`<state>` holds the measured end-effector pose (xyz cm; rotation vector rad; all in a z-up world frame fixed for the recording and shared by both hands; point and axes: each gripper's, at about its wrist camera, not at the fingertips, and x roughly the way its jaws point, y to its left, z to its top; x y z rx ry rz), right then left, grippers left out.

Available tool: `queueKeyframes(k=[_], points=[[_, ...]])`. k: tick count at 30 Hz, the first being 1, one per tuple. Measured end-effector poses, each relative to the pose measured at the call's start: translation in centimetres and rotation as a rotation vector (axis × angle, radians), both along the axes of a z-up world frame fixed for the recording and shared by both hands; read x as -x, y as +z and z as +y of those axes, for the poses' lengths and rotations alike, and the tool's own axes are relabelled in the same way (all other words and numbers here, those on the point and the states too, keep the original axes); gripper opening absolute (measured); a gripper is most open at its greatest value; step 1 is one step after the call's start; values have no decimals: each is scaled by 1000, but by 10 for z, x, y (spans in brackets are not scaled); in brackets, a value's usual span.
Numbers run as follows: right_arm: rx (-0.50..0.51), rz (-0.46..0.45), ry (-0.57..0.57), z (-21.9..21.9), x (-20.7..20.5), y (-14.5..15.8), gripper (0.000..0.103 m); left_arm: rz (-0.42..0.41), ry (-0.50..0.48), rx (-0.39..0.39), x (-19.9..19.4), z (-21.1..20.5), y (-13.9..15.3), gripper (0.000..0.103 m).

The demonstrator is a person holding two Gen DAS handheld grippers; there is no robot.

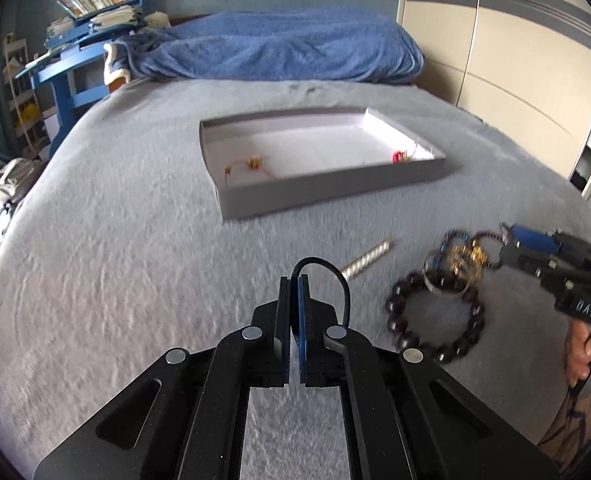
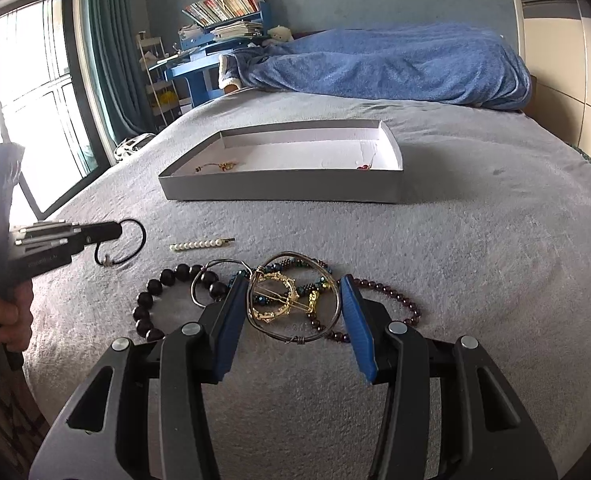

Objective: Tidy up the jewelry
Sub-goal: 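Grasp the black hair tie with the left tool while the right tool grasps the silver bangle, then lower the hair tie into the tray with the left tool while the right tool releases the bangle there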

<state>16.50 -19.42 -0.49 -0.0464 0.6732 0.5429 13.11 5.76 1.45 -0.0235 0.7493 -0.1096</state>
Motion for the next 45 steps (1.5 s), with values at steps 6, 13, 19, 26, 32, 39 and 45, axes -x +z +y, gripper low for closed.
queueKeyframes(k=[6, 13, 19, 26, 32, 39, 45], points=[[-12, 7, -20, -1, -11, 6, 47, -44, -2, 12, -18, 4, 19, 3], [-11, 10, -42, -3, -46, 21, 47, -69, -3, 8, -45, 4, 30, 3], [-17, 31, -35, 12, -98, 33, 47, -71, 8, 17, -78, 2, 37, 3], [34, 71, 12, 53, -149, 34, 47, -43, 22, 20, -126, -6, 35, 4], [102, 148, 50, 89, -177, 16, 47, 3, 24, 32, -157, -12, 22, 4], [162, 231, 52, 110, -200, -9, 47, 66, 30, -7, -177, -19, -3, 4], [206, 232, 54, 116, -201, -16, 48, 98, 45, -15, -181, -16, -14, 4]])
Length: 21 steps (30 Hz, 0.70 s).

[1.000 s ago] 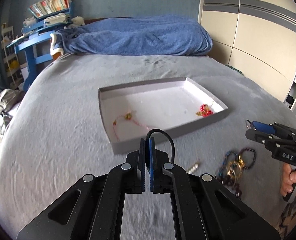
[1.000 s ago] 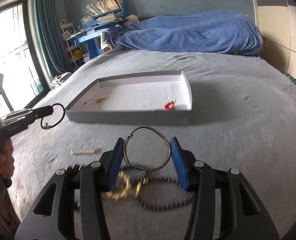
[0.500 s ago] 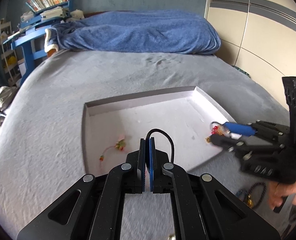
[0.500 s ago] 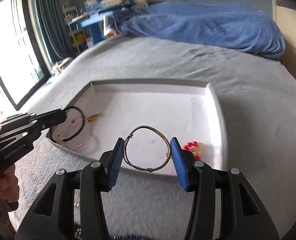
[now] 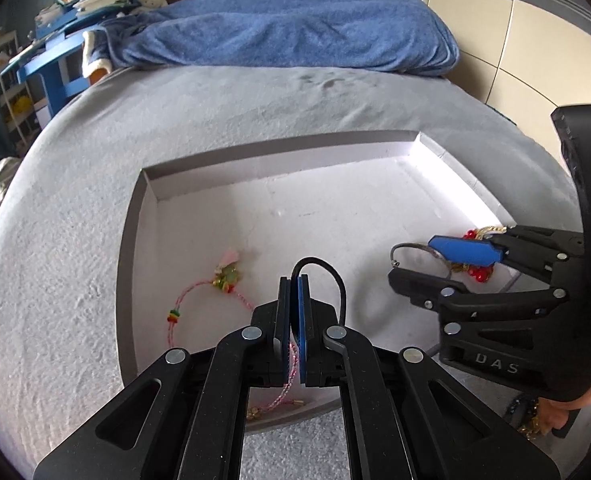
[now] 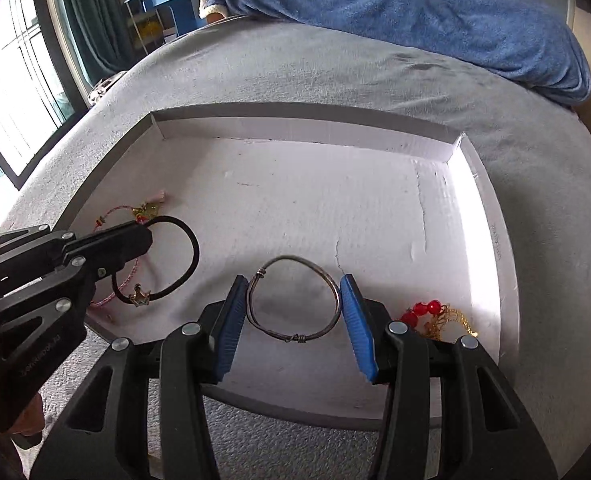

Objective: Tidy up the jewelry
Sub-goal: 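Lower the hair tie into the tray with the left tool while the right tool releases the bangle there, then grasp the large silver hoop with the left tool while the right tool grasps the dark red bead bracelet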

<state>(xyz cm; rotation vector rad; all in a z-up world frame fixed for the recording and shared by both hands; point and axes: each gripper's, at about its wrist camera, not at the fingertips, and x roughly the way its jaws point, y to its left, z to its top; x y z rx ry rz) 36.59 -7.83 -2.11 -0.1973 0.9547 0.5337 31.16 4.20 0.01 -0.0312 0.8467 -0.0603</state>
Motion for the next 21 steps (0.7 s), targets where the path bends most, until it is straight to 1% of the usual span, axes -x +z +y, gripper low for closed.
queueKeyframes(k=[1, 2, 3, 4, 5, 7, 11, 12, 13, 15, 17, 21], points=[[1, 1, 1, 0, 0, 0, 48, 2, 2, -4, -1, 0, -1, 4], [0, 1, 2, 0, 0, 1, 49, 6, 5, -9, 0, 1, -2, 6], [-4, -1, 2, -1, 2, 1, 50, 8, 8, -7, 1, 2, -2, 16], [-6, -4, 3, -2, 2, 1, 54, 1, 15, -4, 2, 3, -2, 27], [-12, -13, 1, -3, 5, 3, 55, -10, 25, 0, 6, 5, 0, 31], [-41, -31, -3, -7, 10, 8, 56, -21, 38, 16, 13, 10, 2, 32], [-112, -78, -31, -23, 29, 18, 65, -55, 67, 43, 33, 17, 9, 32], [-122, -84, -38, -27, 32, 20, 65, -66, 73, 46, 38, 18, 10, 38], [-136, -99, -50, -33, 38, 23, 66, -81, 78, 49, 43, 20, 12, 54], [-155, -131, -77, -43, 48, 28, 70, -136, 84, 43, 58, 21, 18, 71], [-156, -181, -98, -53, 62, 35, 77, -162, 72, 42, 69, 20, 23, 74], [-150, -251, -115, -70, 87, 43, 83, -178, 52, 35, 92, 17, 27, 76]])
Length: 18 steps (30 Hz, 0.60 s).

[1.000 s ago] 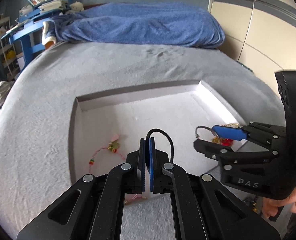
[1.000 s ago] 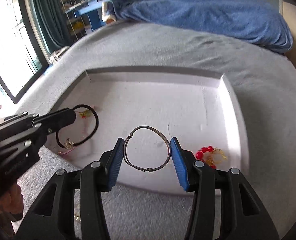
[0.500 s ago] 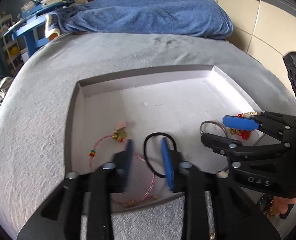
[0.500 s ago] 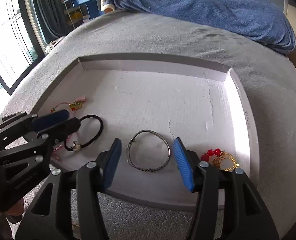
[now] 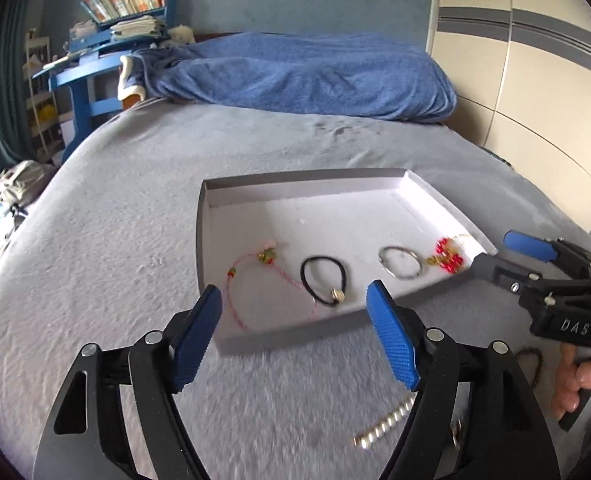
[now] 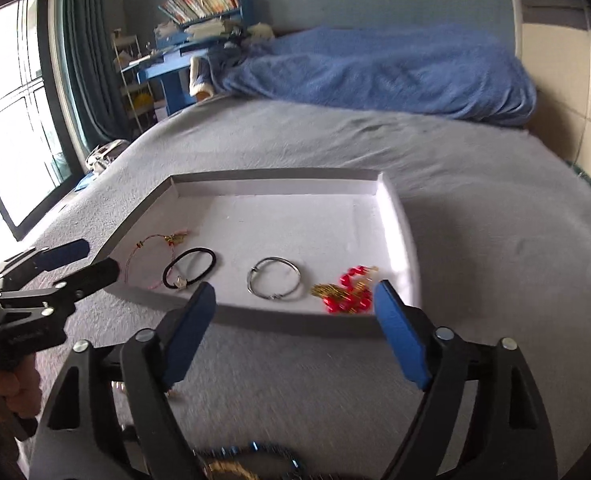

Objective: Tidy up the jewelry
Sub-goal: 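Grasp the large silver hoop with the left tool while the right tool grasps the dark red bead bracelet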

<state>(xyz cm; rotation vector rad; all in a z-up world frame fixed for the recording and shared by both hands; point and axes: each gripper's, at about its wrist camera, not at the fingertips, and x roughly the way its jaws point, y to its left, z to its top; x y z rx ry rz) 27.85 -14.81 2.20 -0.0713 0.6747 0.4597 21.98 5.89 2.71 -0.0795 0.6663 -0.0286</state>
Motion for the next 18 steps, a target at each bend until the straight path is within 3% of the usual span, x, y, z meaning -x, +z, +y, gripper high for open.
queueKeyframes(k=[8, 18], points=[[32, -13, -72, -39, 37, -14, 95, 36, -50, -15, 36, -9, -15, 79], [17, 33, -183, -84, 77, -35, 97, 76, -74, 15, 68, -14, -32, 90]])
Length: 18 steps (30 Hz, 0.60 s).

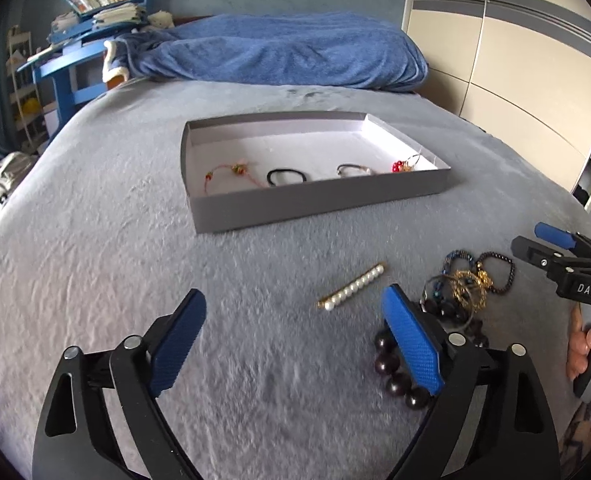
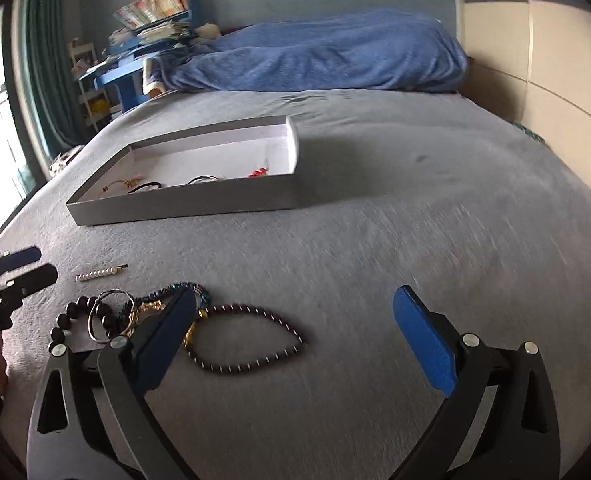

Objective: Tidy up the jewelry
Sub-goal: 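Grasp the large silver hoop with the left tool while the right tool grasps the dark red bead bracelet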

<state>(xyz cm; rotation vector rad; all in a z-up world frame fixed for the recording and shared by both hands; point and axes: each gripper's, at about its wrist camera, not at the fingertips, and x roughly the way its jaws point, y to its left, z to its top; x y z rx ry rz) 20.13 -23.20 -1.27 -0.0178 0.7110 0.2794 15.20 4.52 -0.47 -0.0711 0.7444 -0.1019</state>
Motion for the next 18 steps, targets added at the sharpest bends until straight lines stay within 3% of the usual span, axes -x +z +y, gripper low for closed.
queueKeyframes(k=[6, 13, 18], points=[[34, 52, -7, 2, -3, -10, 97, 12, -4, 35, 15, 0, -4, 90], [27, 126, -45, -4, -13, -22, 82, -13, -135, -58, 21, -35, 3, 90], [55, 159, -50, -1, -17, -28, 82, -21, -205, -70, 11, -59, 9, 90]])
